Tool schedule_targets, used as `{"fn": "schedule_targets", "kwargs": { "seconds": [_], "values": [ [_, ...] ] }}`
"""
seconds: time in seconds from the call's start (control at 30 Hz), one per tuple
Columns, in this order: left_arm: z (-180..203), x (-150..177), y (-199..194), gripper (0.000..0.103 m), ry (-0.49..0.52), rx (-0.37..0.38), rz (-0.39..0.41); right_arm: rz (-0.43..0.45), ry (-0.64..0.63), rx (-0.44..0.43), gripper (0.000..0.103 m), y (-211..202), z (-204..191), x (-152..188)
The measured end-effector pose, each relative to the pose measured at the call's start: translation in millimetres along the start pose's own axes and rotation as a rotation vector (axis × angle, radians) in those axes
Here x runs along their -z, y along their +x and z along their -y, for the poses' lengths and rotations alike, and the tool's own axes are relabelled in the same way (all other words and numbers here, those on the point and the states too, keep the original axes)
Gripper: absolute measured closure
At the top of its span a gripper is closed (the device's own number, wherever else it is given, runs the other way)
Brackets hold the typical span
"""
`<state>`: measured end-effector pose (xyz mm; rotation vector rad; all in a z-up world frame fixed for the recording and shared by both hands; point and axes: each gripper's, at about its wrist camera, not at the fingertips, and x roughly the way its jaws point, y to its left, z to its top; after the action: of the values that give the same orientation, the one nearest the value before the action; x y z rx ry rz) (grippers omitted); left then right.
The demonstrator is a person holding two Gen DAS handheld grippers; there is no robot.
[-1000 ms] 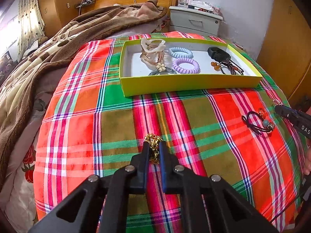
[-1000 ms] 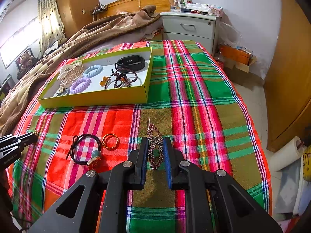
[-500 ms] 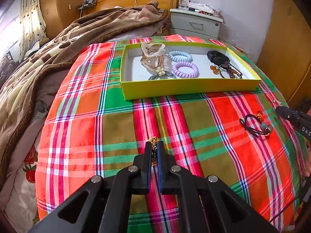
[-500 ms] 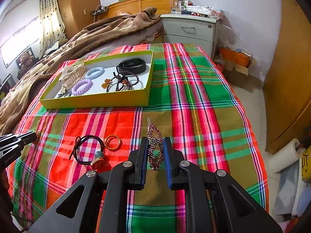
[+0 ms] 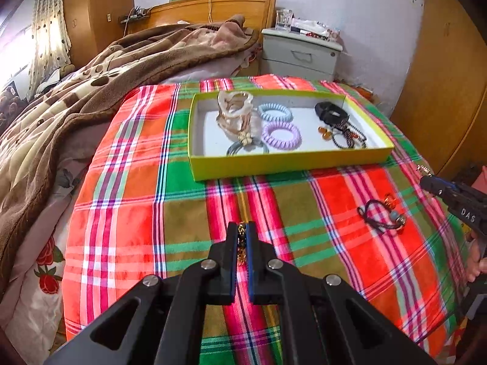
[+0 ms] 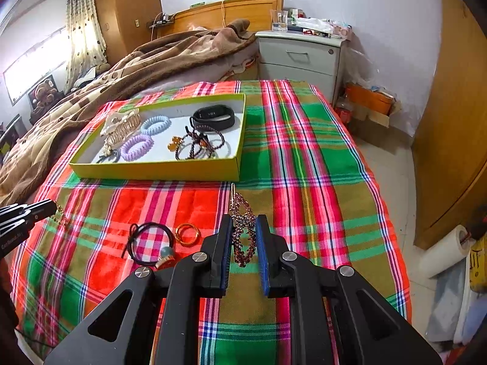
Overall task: Organize jewelry
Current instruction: 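Carry the gold chain and rhinestone clip into the box and open both tools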
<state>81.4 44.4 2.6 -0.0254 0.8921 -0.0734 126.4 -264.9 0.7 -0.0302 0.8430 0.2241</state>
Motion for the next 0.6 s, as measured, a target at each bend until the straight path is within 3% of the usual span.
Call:
{"fn": "schedule_targets", "kwargs": {
  "seconds": [0.6],
  "values": [
    [2,-53,-15,0.098,0.003,0.125,0.08,0.069,-0.043,-0.042,0.087,-13,-16,-44]
  ]
}}
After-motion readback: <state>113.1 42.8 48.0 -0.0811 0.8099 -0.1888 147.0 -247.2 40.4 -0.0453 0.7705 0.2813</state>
